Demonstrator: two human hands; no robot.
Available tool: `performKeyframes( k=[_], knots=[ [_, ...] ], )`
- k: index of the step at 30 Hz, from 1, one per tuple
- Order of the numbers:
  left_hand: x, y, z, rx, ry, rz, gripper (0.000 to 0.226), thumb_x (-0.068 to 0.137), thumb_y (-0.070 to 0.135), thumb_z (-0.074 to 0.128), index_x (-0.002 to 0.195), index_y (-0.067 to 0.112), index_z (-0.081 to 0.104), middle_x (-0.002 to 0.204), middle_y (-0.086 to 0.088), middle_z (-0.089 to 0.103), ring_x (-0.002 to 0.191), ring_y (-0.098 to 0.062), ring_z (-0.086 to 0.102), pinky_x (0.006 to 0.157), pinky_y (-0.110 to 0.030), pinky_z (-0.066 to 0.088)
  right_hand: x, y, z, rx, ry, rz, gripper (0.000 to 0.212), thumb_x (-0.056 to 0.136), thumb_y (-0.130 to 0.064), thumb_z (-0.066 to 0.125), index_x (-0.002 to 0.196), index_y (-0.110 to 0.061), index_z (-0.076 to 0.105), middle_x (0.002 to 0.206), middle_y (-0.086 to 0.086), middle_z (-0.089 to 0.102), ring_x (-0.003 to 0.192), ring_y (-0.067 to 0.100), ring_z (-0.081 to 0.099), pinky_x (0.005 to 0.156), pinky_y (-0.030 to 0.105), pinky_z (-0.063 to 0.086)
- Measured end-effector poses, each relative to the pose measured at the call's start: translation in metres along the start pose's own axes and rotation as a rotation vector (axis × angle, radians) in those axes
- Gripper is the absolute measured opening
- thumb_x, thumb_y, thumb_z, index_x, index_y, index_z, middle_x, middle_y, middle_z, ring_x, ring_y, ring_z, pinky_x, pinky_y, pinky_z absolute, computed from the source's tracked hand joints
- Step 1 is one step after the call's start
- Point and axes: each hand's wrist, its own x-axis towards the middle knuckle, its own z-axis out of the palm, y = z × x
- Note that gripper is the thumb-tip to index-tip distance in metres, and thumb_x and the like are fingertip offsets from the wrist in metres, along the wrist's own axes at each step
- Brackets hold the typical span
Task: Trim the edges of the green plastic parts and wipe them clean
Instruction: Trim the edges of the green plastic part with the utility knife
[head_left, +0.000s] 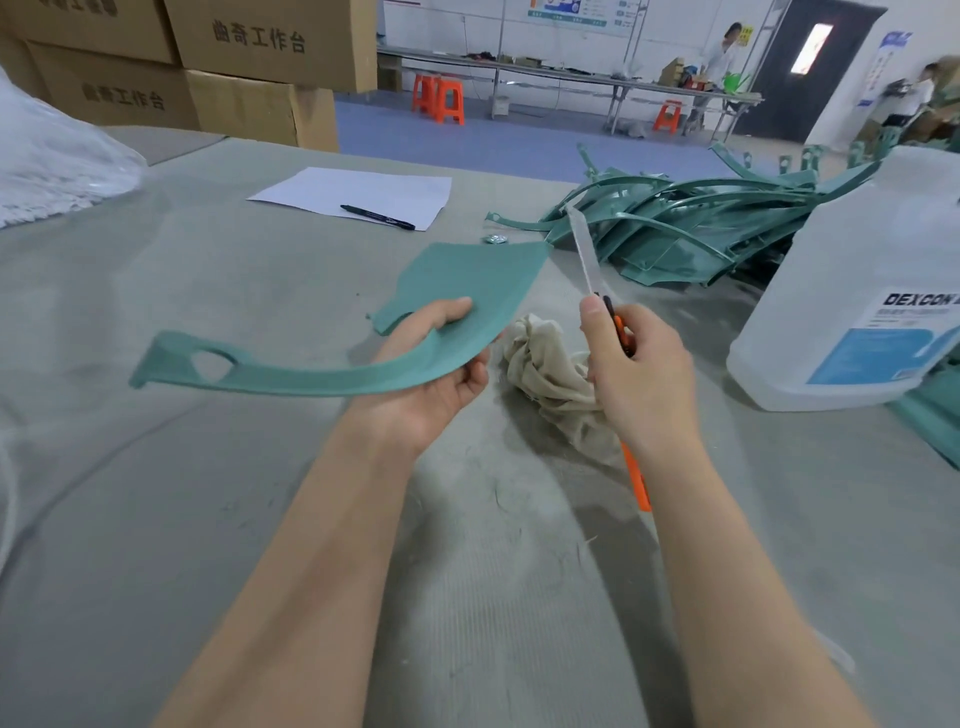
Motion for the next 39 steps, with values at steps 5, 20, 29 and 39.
performKeyframes(
  k=[5,20,29,39],
  knots=[
    [-0.003,0.002,-0.002,-0.005,0.015,0.001,0.012,0.09,0.015,0.054,0.082,0.011,0.061,0.061,-0.003,0.063,0.042,-0.007,0.05,0.044,-0.016,0.043,-0.001,0.005,0.004,-0.099,0.034,-0.029,0.039,0.097,-0.053,0.041,0.067,-0.028,0.041,0.062,-0.01,0.045,0.065,0.012,0.049,0.059,0.033,0.034],
    [-0.004,0.001,0.001,-0.015,0.003,-0.024,0.017,0.09,0.014,0.049,0.076,0.011,0.057,0.055,-0.003,0.06,0.039,-0.006,0.045,0.042,-0.014,0.039,-0.001,0.013,0.012,-0.17,0.023,-0.057,0.041,0.098,-0.051,0.042,0.072,-0.021,0.052,0.06,-0.008,0.048,0.061,0.008,0.046,0.058,0.032,0.032],
    [0.002,-0.003,-0.002,-0.111,0.058,0.014,0.019,0.09,0.012,0.05,0.071,0.013,0.051,0.051,0.0,0.049,0.038,-0.007,0.038,0.04,-0.016,0.035,-0.017,-0.001,0.025,-0.115,-0.098,-0.144,0.034,0.097,-0.048,0.045,0.092,-0.02,0.063,0.071,-0.002,0.064,0.076,0.022,0.058,0.071,0.039,0.047],
    [0.007,-0.004,-0.004,-0.212,0.034,0.055,0.029,0.091,0.009,0.041,0.064,0.013,0.048,0.049,0.004,0.04,0.038,-0.005,0.035,0.041,-0.015,0.032,-0.031,-0.012,0.035,-0.087,-0.187,-0.231,0.039,0.096,-0.048,0.047,0.086,-0.013,0.063,0.06,0.0,0.056,0.062,0.021,0.054,0.062,0.042,0.046]
  ],
)
